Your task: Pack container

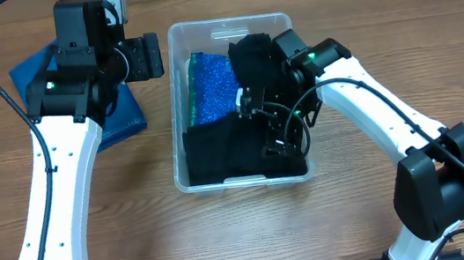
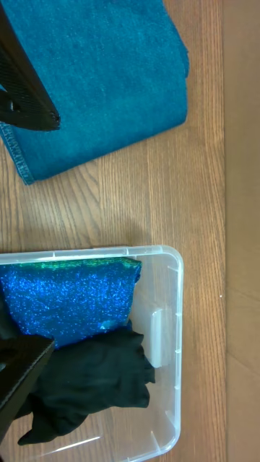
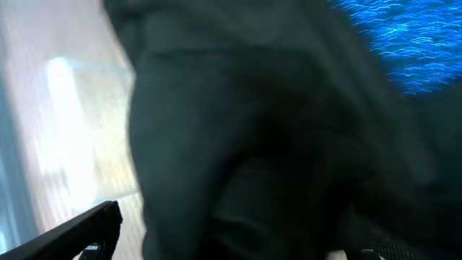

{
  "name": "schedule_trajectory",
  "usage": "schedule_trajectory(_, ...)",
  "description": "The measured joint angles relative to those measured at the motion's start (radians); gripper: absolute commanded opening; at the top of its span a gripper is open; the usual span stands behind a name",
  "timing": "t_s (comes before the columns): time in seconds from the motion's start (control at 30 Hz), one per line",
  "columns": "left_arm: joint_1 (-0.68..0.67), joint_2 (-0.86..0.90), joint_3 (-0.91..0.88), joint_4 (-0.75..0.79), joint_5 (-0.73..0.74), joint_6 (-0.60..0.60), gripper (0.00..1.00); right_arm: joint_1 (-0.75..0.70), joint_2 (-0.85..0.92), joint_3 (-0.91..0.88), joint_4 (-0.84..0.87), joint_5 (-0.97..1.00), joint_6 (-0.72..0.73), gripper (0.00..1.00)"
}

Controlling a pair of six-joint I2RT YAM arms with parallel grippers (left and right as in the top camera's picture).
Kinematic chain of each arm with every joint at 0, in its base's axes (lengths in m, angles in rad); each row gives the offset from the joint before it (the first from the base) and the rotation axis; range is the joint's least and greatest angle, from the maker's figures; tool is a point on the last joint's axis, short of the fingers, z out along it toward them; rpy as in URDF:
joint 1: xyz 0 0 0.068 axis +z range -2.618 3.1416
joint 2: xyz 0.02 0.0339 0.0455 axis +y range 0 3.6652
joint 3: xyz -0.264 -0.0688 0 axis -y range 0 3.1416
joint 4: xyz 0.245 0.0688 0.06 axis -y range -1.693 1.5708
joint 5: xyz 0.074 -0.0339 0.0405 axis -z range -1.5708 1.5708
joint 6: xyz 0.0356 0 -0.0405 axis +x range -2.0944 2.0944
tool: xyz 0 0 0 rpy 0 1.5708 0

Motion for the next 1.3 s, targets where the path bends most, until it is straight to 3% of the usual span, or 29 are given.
schedule_trajectory(0.17, 0.0, 0.0, 0.0, 0.0, -0.003, 0.0, 0.91, -0.01, -0.032, 0.256, 0.045, 0.293, 0.334, 1.0)
schedule_trajectory(0.2, 0.0, 0.0, 0.0, 0.0, -0.003, 0.0, 0.91, -0.014, -0.054, 0.275, 0.012, 0.283, 0.363, 0.91)
schedule_trajectory(0.23, 0.0, 0.0, 0.0, 0.0, -0.003, 0.0, 0.91, -0.015, -0.072, 0.279, -0.013, 0.266, 0.384, 0.66)
schedule_trajectory(0.27, 0.0, 0.0, 0.0, 0.0, -0.003, 0.0, 0.91, -0.015, -0.098, 0.282, -0.046, 0.232, 0.4, 0.29)
schedule_trajectory(0.3, 0.0, 0.0, 0.0, 0.0, -0.003, 0.0, 0.91, -0.014, -0.118, 0.285, -0.077, 0.186, 0.417, 0.1)
schedule_trajectory(0.33, 0.0, 0.0, 0.0, 0.0, -0.003, 0.0, 0.91, -0.014, -0.13, 0.288, -0.094, 0.153, 0.422, 0.04)
schedule_trajectory(0.47, 0.0, 0.0, 0.0, 0.0, -0.003, 0.0, 0.91, -0.005, -0.143, 0.267, -0.145, 0.039, 0.453, 0.04)
schedule_trajectory(0.6, 0.0, 0.0, 0.0, 0.0, -0.003, 0.0, 0.91, 0.023, -0.142, 0.127, -0.097, 0.015, 0.469, 0.04)
schedule_trajectory(0.83, 0.0, 0.0, 0.0, 0.0, -0.003, 0.0, 0.91, 0.101, -0.136, -0.098, 0.051, 0.101, 0.496, 0.04)
schedule_trajectory(1.13, 0.0, 0.0, 0.0, 0.0, -0.003, 0.0, 0.91, 0.105, -0.106, -0.241, 0.331, 0.22, 0.518, 0.04)
schedule_trajectory(1.3, 0.0, 0.0, 0.0, -0.008, -0.003, 0.0, 0.95, 0.106, -0.042, -0.254, 0.398, 0.298, 0.524, 0.04)
